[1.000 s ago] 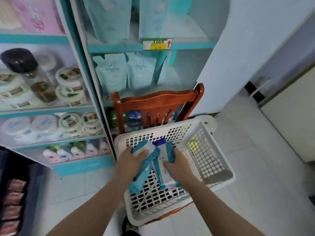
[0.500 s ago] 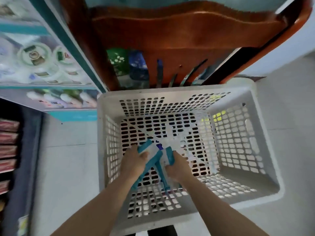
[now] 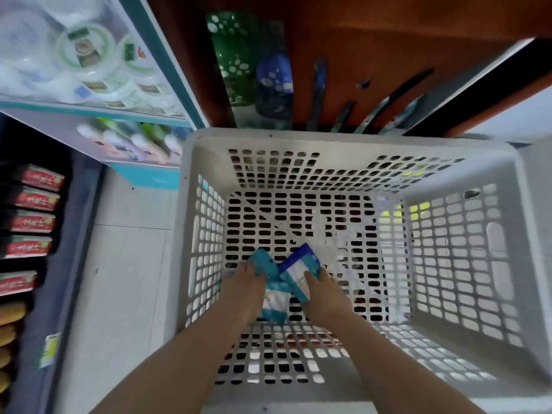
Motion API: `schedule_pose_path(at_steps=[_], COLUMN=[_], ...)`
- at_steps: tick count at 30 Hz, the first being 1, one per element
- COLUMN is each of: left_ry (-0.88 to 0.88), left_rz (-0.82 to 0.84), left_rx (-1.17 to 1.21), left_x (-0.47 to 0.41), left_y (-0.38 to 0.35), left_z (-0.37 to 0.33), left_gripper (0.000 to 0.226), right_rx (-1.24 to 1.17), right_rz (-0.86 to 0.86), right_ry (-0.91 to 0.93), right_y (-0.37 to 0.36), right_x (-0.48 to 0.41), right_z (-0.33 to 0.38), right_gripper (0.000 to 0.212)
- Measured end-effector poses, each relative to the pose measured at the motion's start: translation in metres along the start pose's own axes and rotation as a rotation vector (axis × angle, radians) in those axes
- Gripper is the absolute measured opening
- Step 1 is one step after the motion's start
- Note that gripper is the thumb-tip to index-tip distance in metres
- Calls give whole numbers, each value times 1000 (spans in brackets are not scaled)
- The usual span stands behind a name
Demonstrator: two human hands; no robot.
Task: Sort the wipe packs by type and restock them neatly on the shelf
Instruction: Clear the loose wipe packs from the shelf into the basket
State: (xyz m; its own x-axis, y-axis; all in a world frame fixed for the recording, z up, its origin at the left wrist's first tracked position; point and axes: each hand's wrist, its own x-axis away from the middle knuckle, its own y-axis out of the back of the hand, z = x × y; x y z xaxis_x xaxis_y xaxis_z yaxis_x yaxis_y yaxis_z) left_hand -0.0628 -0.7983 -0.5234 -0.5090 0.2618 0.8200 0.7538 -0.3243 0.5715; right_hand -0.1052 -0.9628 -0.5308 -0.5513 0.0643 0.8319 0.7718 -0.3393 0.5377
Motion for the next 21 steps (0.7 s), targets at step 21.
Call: schedule_pose_path(at_steps=[21], left_ry=[372], left_rz=[-644], left_rx=[52], left_x=[272], left_y=[130], left_z=[64], left_gripper=[28], right_rx=[366], right_rz=[-539], right_ry=[597], right_y=[174], right_x=[199], right_z=[116], right_gripper=[38])
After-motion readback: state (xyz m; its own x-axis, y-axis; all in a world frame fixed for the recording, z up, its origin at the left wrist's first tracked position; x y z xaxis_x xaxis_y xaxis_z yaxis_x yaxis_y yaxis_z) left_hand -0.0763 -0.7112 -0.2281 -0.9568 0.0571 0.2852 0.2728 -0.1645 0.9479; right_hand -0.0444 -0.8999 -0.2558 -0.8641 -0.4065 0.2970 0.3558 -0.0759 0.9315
